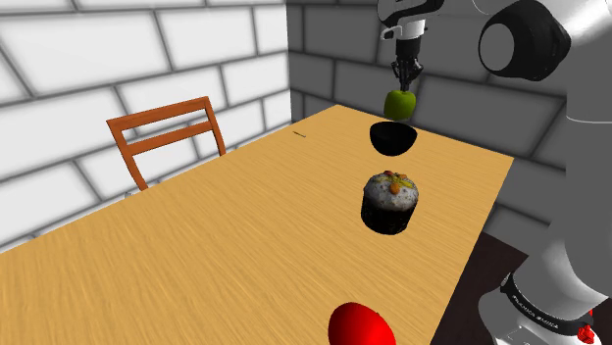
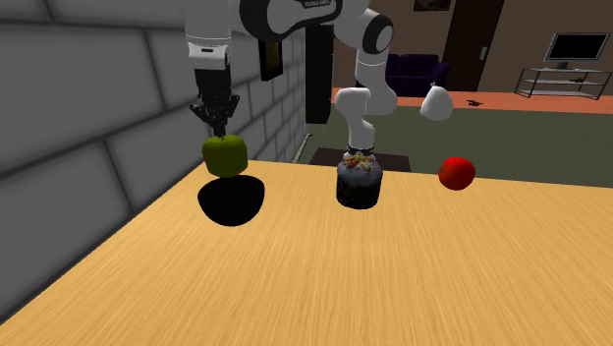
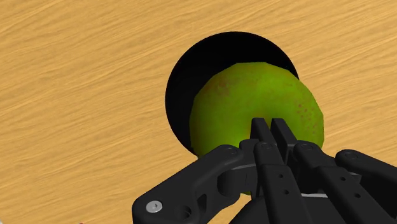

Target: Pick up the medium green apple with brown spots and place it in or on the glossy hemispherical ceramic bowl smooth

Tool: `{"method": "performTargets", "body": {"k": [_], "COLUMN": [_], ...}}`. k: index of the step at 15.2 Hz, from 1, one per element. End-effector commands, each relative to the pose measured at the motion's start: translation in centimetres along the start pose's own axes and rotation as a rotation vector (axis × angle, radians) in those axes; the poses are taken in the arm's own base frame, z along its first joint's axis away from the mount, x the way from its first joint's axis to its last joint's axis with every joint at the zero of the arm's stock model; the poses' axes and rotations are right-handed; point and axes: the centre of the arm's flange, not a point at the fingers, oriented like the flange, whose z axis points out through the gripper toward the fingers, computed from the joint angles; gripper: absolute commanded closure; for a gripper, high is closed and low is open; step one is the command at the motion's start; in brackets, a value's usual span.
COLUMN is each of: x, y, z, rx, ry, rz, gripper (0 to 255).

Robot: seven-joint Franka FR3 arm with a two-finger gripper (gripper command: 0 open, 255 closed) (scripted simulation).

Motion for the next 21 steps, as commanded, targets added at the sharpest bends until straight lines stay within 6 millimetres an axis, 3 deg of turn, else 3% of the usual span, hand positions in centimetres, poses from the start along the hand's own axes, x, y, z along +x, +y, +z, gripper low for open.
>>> {"method": "performTargets", "body": {"k": [1,10,17,18,21], "x": [0.2,0.8,0.8,0.8,0.8], "y": [0.1,0.3,0.3,0.3,0.3], "z": [1.0,5.5,5.5,5.5,5.5], "rx": [-0.001,-0.001,-0.001,-0.001,-0.001], "ry": [0.0,0.0,0.0,0.0,0.0], "rz": [0.0,0.0,0.0,0.0,0.0], "gripper": [255,255,255,0,0]}}
